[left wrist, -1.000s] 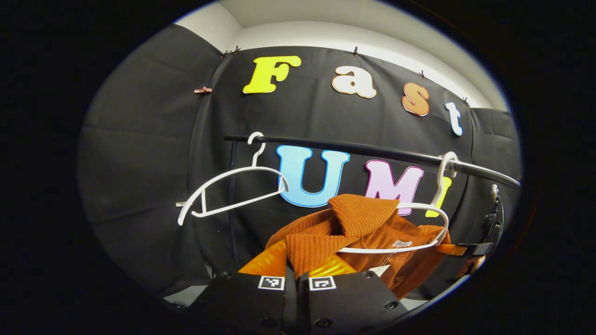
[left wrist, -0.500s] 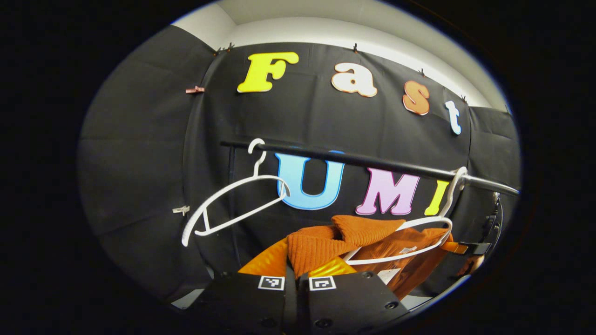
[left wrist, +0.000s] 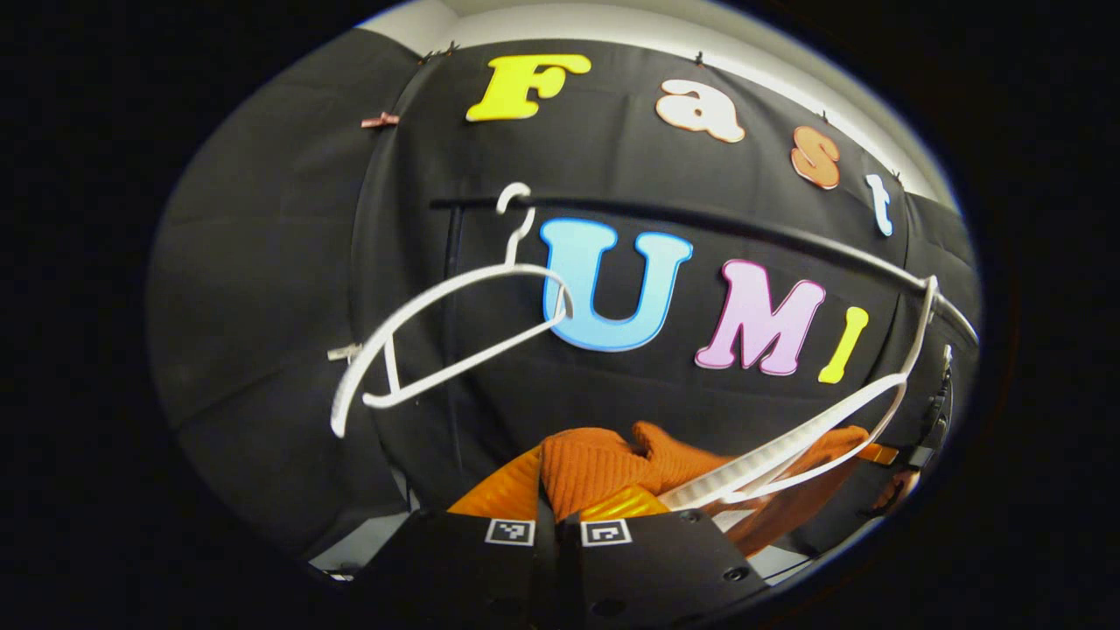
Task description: Grasp the clothes on the hanger with both hands and then place them into the laundry hamper below.
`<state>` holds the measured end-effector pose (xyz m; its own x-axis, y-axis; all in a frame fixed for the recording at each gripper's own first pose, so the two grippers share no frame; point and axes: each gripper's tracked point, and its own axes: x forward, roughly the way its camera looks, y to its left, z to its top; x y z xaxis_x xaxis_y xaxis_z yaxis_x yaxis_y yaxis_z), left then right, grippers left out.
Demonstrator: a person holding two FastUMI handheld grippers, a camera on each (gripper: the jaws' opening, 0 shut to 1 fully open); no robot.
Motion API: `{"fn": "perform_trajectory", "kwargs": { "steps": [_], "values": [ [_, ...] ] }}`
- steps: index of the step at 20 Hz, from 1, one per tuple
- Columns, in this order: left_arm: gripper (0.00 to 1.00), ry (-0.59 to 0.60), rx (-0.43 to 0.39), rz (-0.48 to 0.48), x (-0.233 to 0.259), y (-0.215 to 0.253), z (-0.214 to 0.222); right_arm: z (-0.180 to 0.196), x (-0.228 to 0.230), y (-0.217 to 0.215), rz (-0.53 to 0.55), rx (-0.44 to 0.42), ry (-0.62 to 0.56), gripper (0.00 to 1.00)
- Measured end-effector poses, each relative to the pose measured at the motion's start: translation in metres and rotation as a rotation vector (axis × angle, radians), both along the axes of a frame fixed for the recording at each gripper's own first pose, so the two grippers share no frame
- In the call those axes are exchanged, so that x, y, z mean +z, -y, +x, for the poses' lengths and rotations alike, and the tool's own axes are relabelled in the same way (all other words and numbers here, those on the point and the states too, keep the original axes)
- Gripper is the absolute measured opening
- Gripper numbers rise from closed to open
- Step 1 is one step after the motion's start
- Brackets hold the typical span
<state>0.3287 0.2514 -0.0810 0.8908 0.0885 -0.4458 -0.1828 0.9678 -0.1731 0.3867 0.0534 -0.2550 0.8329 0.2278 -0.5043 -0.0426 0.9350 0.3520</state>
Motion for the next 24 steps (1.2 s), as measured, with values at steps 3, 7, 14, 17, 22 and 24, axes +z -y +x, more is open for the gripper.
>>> {"fn": "perform_trajectory", "kwargs": {
  "steps": [3, 7, 14, 17, 22, 24],
  "values": [
    [0.05, -0.021, -0.029, -0.005, -0.032, 0.013, -0.016, -0.024, -0.007, -0.022, 0.057, 0.034, -0.006, 0.04],
    [0.05, -0.044, -0.081, -0.026, -0.060, 0.039, -0.032, -0.058, -0.012, -0.045, 0.124, 0.073, -0.013, 0.05],
    [0.05, -0.081, -0.159, -0.099, -0.100, 0.102, -0.072, -0.120, -0.010, -0.093, 0.182, 0.174, -0.052, 0.05],
    [0.05, -0.092, -0.201, -0.121, -0.110, 0.133, -0.083, -0.145, -0.012, -0.118, 0.193, 0.228, -0.075, 0.05],
    [0.05, -0.058, -0.301, -0.114, -0.104, 0.182, -0.090, -0.171, -0.006, -0.141, 0.187, 0.304, -0.086, 0.05],
    [0.05, -0.033, -0.339, -0.110, -0.100, 0.197, -0.092, -0.175, -0.002, -0.146, 0.188, 0.315, -0.091, 0.05]
  ]
}}
